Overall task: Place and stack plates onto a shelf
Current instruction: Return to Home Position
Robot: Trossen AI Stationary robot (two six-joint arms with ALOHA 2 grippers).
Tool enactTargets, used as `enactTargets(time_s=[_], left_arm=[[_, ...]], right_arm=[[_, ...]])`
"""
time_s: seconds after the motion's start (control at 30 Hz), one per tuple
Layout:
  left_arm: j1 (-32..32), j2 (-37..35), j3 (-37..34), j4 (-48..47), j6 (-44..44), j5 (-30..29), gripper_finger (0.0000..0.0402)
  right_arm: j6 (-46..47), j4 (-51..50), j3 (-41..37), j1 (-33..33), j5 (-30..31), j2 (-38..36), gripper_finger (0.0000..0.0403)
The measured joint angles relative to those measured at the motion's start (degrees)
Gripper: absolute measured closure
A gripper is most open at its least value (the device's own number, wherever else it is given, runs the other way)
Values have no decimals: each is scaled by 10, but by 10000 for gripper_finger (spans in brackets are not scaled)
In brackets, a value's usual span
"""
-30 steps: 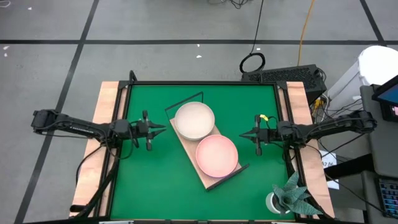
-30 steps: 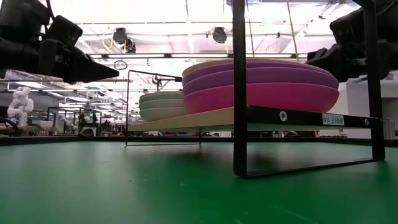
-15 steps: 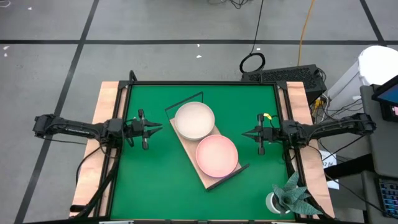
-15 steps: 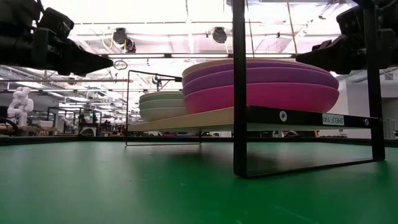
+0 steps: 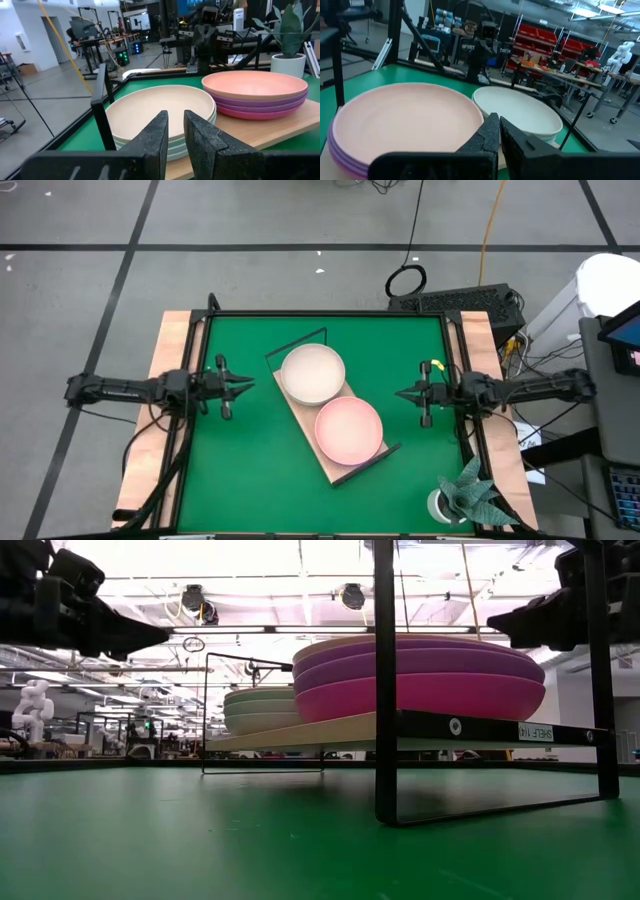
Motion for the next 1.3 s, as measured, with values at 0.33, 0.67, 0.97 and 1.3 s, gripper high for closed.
enactTargets(time_s=[0.33,0.67,0.97,1.3], left_arm=[[0,-86,0,-74,-4,1,335],[0,-101,1,-78,-6,2,335],[0,-100,1,-79,-4,1,335],[0,-100,1,-78,-24,1,335]], right_arm=[[2,-60,0,0,0,-57,403],[2,-114,0,0,0,-124,403],[4,-164,2,0,0,-176,403],[14,-177,3,0,-1,-176,403]])
